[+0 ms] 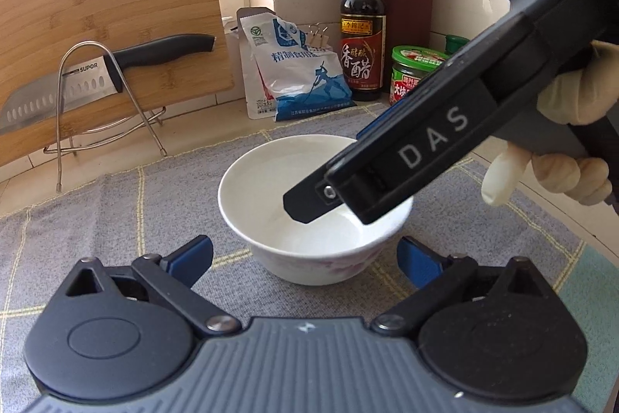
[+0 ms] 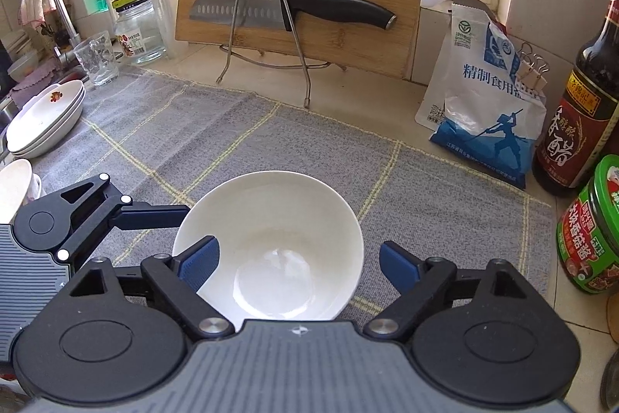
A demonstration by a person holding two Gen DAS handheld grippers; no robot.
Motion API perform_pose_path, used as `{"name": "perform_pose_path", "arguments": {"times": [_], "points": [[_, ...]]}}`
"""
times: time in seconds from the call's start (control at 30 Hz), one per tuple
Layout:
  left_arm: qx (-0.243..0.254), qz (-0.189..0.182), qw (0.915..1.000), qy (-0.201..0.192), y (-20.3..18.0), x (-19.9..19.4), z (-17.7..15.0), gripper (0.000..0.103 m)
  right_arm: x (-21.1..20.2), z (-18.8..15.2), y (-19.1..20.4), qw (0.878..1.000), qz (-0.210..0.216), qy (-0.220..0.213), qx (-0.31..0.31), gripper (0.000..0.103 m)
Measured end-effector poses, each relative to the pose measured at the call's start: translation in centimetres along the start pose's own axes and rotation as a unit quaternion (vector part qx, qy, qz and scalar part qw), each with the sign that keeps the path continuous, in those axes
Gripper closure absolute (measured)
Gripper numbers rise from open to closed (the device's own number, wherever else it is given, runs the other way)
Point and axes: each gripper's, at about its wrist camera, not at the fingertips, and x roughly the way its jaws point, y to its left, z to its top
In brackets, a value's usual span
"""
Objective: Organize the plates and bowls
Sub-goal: 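Lift the white bowl with the right tool and carry it to the bowl stack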
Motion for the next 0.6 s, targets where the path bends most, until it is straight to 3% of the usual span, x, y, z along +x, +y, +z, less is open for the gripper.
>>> {"name": "perform_pose_path", "arguments": {"times": [0.33, 0.6], "points": [[0.010, -0.001, 0.9999, -0.003, 0.0, 0.5, 0.4, 0.008, 1.1, 0.8, -1.3, 0.999, 0.039, 0.021, 0.009, 0.034], [0.020, -0.001, 0.9998, -0.004, -0.2, 0.3, 0.6, 0.011, 1.2, 0.8, -1.5, 0.999, 0.041, 0.022, 0.008, 0.037]]}}
